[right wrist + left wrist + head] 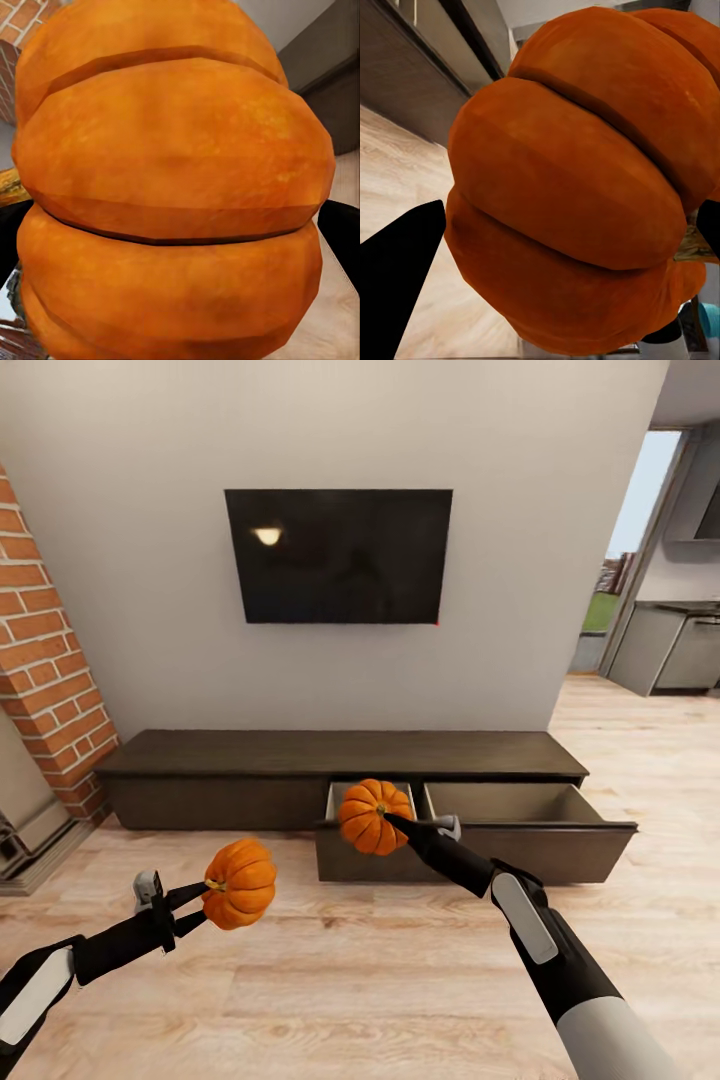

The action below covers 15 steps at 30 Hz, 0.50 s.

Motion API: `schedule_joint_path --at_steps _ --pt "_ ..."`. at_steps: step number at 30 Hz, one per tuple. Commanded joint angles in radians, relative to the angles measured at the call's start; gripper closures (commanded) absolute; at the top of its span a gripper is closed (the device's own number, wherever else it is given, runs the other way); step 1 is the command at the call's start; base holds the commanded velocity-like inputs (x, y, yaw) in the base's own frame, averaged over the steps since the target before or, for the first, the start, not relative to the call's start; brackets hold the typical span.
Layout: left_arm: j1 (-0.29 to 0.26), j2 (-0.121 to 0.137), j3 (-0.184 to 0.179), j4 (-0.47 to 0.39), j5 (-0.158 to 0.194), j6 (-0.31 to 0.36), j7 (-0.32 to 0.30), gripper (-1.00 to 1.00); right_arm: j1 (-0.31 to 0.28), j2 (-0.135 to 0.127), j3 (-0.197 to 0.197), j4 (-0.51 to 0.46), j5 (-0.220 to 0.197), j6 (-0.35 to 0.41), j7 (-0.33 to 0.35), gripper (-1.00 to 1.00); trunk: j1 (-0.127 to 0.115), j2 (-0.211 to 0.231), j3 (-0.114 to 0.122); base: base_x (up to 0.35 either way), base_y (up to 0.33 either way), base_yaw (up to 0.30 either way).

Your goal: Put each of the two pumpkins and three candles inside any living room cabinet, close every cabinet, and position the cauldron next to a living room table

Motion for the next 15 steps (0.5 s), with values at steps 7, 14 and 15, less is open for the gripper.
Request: schedule_joint_path --at_steps 7,14,15 --pt "0.000 0.001 -0.003 0.000 0.004 0.003 0.001 1.00 -0.001 -0.001 0.001 0.001 -0.006 0.004 -0.001 1.00 -0.027 0.049 0.029 0.000 0.000 -0.208" --pt "0.000 -0.012 -0.004 -0.001 0.000 0.003 0.001 1.00 -0.001 -0.001 0.001 0.001 -0.006 0.004 -0.001 1.00 -0.054 0.098 0.060 0.000 0.000 -0.208" --pt "0.000 -0.015 -0.004 -0.001 -0.002 0.003 0.001 1.00 0.000 -0.001 0.001 0.001 -0.006 0.004 -0.001 1.00 -0.058 0.105 0.064 0.000 0.000 -0.208"
